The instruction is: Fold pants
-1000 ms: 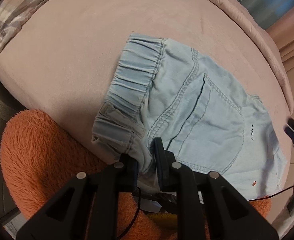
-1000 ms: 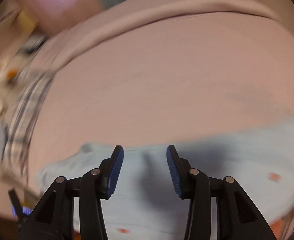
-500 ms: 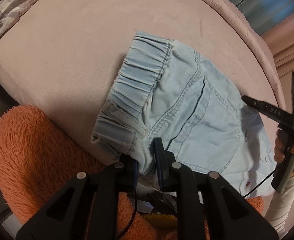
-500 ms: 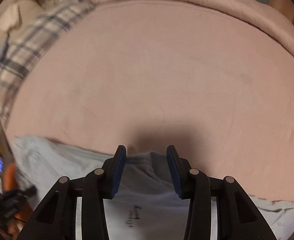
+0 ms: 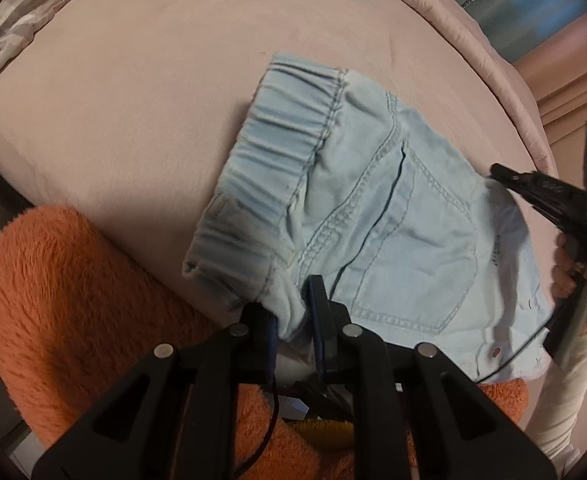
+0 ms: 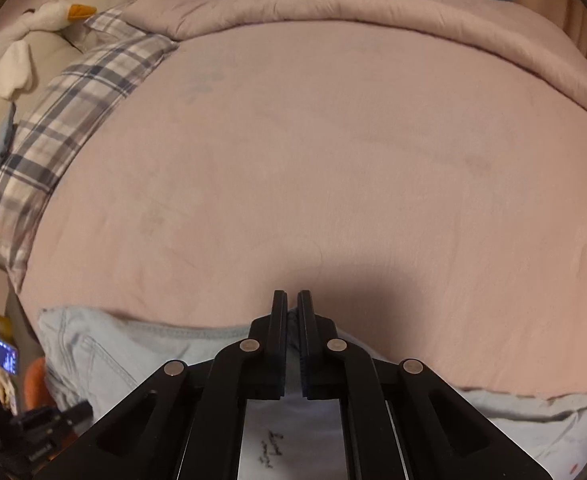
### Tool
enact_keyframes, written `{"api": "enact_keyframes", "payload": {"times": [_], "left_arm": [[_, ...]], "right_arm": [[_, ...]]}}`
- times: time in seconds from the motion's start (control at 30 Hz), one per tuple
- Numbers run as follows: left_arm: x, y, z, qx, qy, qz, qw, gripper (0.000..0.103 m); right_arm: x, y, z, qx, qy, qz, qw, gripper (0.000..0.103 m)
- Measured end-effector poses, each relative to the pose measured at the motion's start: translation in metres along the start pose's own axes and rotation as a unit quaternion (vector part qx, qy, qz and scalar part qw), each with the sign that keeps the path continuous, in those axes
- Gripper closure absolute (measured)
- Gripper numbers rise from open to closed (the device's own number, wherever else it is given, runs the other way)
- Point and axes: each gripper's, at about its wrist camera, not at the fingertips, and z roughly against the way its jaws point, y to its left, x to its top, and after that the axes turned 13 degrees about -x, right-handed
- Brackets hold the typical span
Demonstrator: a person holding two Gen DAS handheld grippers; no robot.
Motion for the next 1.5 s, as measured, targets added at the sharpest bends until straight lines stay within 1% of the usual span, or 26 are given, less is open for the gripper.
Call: {"api": "enact_keyframes", "payload": {"times": [0.07,0.13,0.2,0.3,0.4,0.47,0.5,0.53,0.57,0.6,0.67,0.77,0.87,0.9,0.93,0.97,1.0,1.03,1.1,1.17,1.2,1.27,1.33,1.37,1.4,1.5], "left_arm": [[-0.004,0.0,0.001,0.002,-0.001,-0.004,1.0,0.087],[-0.006,0.0,0.001,0.004,-0.005,-0.01,0.9999,0.087],[-0.007,0.001,0.002,0.0,-0.006,-0.004,1.0,0.087],[-0.009,0.005,0.007,-0.008,0.007,0.001,0.9999,0.087],[-0.008,0.002,0.023,-0.01,0.02,0.003,0.9997,0.087],[-0.006,-0.007,0.042,-0.01,0.007,-0.007,0.9999,0.088],[-0.004,-0.013,0.052,-0.007,-0.007,-0.021,0.9997,0.084],[-0.001,-0.02,0.061,-0.004,-0.023,-0.035,0.9991,0.077],[0.002,-0.026,0.067,-0.002,-0.036,-0.045,0.9984,0.072],[0.006,-0.032,0.072,-0.007,-0.049,-0.052,0.9974,0.066],[0.017,-0.047,0.077,-0.03,-0.066,-0.068,0.995,0.064],[0.037,-0.076,0.062,-0.072,-0.065,-0.109,0.9893,0.065],[0.063,-0.097,0.025,-0.084,-0.044,-0.12,0.9882,0.069],[0.07,-0.103,0.011,-0.095,-0.038,-0.124,0.987,0.076],[0.076,-0.11,-0.004,-0.104,-0.029,-0.127,0.986,0.079],[0.081,-0.114,-0.014,-0.108,-0.022,-0.132,0.9851,0.079],[0.085,-0.118,-0.03,-0.1,-0.014,-0.133,0.986,0.081],[0.087,-0.119,-0.041,-0.087,-0.004,-0.132,0.9874,0.088],[0.088,-0.116,-0.067,-0.052,0.026,-0.128,0.99,0.09],[0.082,-0.106,-0.083,-0.043,0.049,-0.116,0.9911,0.09],[0.078,-0.099,-0.088,-0.043,0.055,-0.105,0.992,0.092],[0.073,-0.086,-0.087,-0.059,0.042,-0.079,0.9942,0.093],[0.07,-0.076,-0.082,-0.059,0.034,-0.059,0.9959,0.1],[0.07,-0.072,-0.08,-0.058,0.031,-0.05,0.9966,0.1],[0.069,-0.071,-0.078,-0.061,0.029,-0.048,0.9966,0.1],[0.063,-0.077,-0.072,-0.042,0.02,-0.07,0.9964,0.1]], "right_arm": [[-0.006,0.005,-0.015,-0.018,0.009,0.014,1.0,0.099],[-0.01,0.007,-0.035,-0.025,0.031,0.013,0.999,0.099],[-0.008,0.01,-0.036,-0.039,0.019,0.019,0.999,0.1],[-0.007,0.016,-0.036,-0.052,0.019,0.029,0.998,0.1],[-0.006,0.018,-0.036,-0.052,0.014,0.027,0.998,0.1],[-0.008,0.013,-0.035,-0.048,0.015,0.021,0.999,0.1],[-0.011,0.008,-0.034,-0.046,0.016,0.019,0.999,0.1],[-0.013,0.003,-0.032,-0.044,0.016,0.017,0.999,0.1],[-0.016,0.002,-0.032,-0.043,0.015,0.017,0.999,0.1],[-0.016,0.001,-0.032,-0.043,0.015,0.016,0.999,0.1],[-0.018,-0.001,-0.032,-0.04,0.014,0.012,0.999,0.1],[-0.017,-0.001,-0.034,-0.033,0.016,0.004,0.999,0.1],[-0.014,0.0,-0.036,-0.026,0.018,-0.002,0.999,0.1],[-0.014,0.0,-0.036,-0.025,0.018,-0.004,1.0,0.1],[-0.015,0.0,-0.036,-0.025,0.018,-0.005,1.0,0.1],[-0.015,0.0,-0.036,-0.025,0.017,-0.004,1.0,0.1],[-0.016,0.001,-0.036,-0.025,0.015,-0.005,1.0,0.1],[-0.016,0.0,-0.036,-0.024,0.015,-0.006,1.0,0.1],[-0.016,-0.002,-0.037,-0.019,0.015,-0.011,1.0,0.1],[-0.017,-0.006,-0.037,-0.012,0.017,-0.016,1.0,0.1],[-0.017,-0.006,-0.038,-0.009,0.017,-0.018,1.0,0.1],[-0.017,-0.008,-0.039,-0.004,0.016,-0.022,1.0,0.1],[-0.017,-0.008,-0.039,0.0,0.014,-0.024,1.0,0.101],[-0.017,-0.008,-0.04,0.002,0.013,-0.026,1.0,0.101],[-0.018,-0.009,-0.04,0.003,0.013,-0.029,1.0,0.101],[-0.017,-0.008,-0.04,0.0,0.011,-0.027,1.0,0.103]]}}
